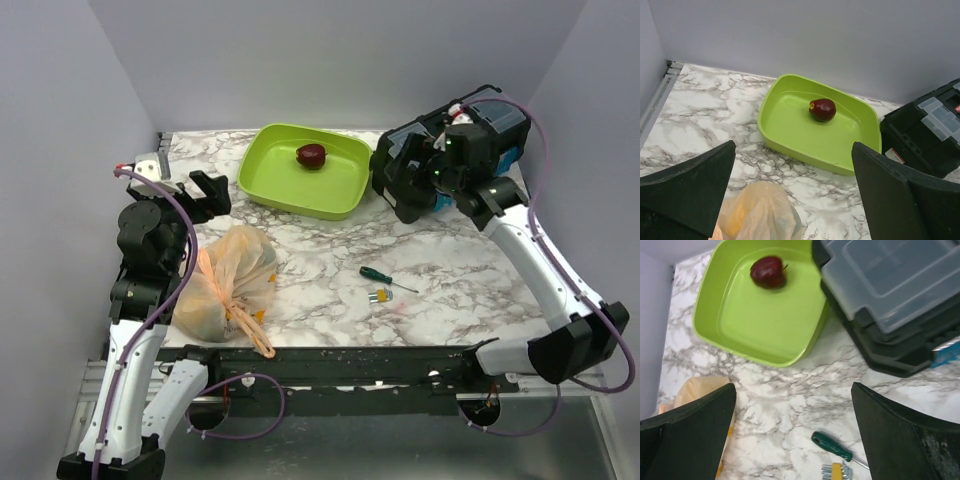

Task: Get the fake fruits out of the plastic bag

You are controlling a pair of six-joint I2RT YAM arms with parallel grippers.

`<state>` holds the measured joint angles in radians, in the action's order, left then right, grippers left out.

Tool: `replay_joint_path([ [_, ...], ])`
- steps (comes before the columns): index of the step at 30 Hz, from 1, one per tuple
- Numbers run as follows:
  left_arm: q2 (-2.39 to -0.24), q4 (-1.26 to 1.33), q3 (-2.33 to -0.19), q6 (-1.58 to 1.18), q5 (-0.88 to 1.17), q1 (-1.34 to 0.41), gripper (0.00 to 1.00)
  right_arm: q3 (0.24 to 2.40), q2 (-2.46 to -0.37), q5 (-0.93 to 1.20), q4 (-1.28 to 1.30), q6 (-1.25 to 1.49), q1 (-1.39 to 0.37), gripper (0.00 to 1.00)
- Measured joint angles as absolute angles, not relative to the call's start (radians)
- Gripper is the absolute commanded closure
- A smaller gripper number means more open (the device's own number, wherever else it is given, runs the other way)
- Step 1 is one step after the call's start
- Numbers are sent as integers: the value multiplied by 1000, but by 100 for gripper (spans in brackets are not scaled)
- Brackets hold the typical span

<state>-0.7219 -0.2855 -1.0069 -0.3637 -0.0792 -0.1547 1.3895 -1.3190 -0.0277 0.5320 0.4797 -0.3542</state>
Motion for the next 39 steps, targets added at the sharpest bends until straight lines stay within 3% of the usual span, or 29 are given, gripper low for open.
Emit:
replay_joint_path([
  [9, -725, -286, -1005, -364, -72, -155, 1, 1415, -1476, -55, 489, 546, -704, 0],
  [19, -710, -286, -1005, -364, -79, -155, 1, 1415, -1681, -21, 258, 626, -964, 6],
  [28, -712, -286, -995, -364, -79, -155, 1, 1397, -1867, 134, 44, 721, -1065, 16],
  [39, -718, -286, -991, -367, -78, -155, 2, 1446, -2019, 233, -29, 767, -1126, 32],
])
